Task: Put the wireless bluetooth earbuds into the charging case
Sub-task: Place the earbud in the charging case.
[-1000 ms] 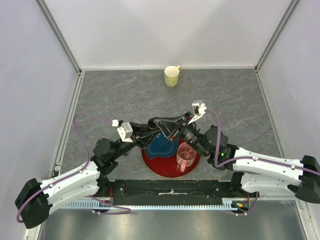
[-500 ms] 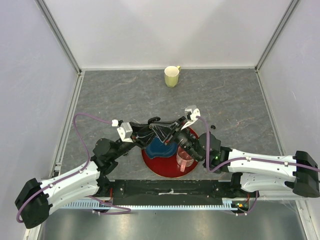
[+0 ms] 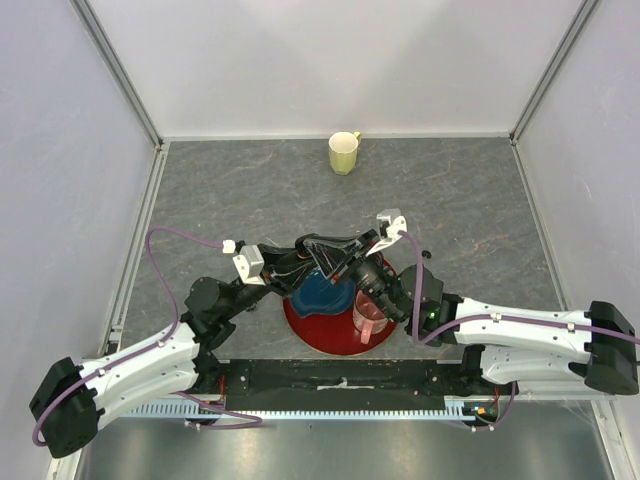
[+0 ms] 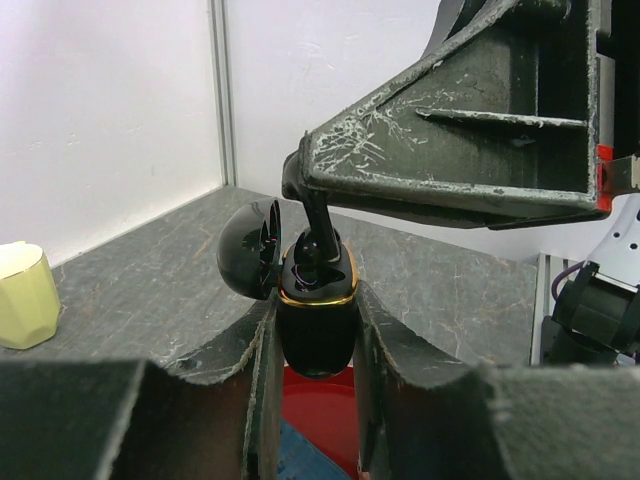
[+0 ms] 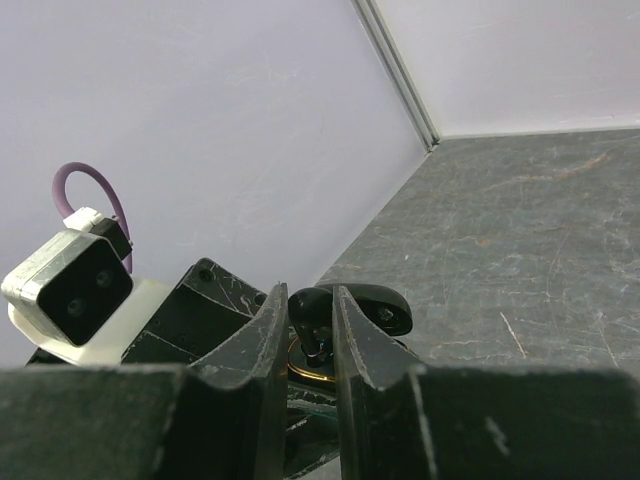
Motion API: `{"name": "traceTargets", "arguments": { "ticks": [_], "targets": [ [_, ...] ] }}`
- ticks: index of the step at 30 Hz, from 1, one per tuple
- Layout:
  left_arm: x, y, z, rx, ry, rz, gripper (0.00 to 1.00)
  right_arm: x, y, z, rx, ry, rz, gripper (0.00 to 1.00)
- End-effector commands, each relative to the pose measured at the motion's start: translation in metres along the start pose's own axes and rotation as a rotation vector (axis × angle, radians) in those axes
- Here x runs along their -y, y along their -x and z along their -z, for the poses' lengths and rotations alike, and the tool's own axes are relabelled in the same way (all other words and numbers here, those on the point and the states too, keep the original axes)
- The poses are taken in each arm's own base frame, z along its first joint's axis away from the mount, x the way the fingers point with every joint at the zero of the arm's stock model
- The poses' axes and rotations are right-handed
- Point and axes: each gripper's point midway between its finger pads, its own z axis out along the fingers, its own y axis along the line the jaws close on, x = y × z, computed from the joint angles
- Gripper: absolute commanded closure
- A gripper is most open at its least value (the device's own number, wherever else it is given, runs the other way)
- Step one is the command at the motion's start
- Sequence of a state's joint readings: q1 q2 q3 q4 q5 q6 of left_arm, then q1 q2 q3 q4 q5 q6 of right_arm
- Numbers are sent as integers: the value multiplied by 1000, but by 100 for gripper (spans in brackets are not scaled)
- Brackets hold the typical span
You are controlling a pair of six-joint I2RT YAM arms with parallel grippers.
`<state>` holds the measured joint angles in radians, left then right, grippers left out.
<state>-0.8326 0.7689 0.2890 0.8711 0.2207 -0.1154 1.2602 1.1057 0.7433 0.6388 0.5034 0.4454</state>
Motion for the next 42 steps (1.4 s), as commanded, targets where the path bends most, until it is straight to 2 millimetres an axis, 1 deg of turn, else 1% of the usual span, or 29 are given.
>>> {"name": "traceTargets", "arguments": {
  "ticks": [1, 11, 15, 19, 24, 29, 33, 41, 42],
  "targets": [
    [6, 34, -7, 101, -31, 1, 98, -12, 20, -7, 63, 19, -37, 100],
    [6, 36, -7, 112, -31, 3, 98, -13, 6, -11, 37, 24, -42, 100],
    [7, 37, -8, 115, -33, 3, 98, -13, 5, -12, 35, 23, -41, 100],
    [5, 38, -8, 120, -26, 2, 98, -11, -3, -12, 7, 16, -7, 100],
    [2, 42, -8, 138, -5, -5, 98, -4, -13, -3, -38, -21, 55, 100],
    [-3, 46, -7, 152, 19, -19, 98, -3, -19, 3, -71, -30, 90, 100],
    [-4, 45, -7, 152, 29, -20, 98, -3, -20, 6, -79, -37, 102, 100],
    [-4, 46, -6, 157, 28, -17, 98, -3, -19, 4, -85, -51, 122, 100],
    [-4, 46, -6, 157, 28, -18, 98, -1, -22, 5, -100, -57, 132, 100]
  ]
}}
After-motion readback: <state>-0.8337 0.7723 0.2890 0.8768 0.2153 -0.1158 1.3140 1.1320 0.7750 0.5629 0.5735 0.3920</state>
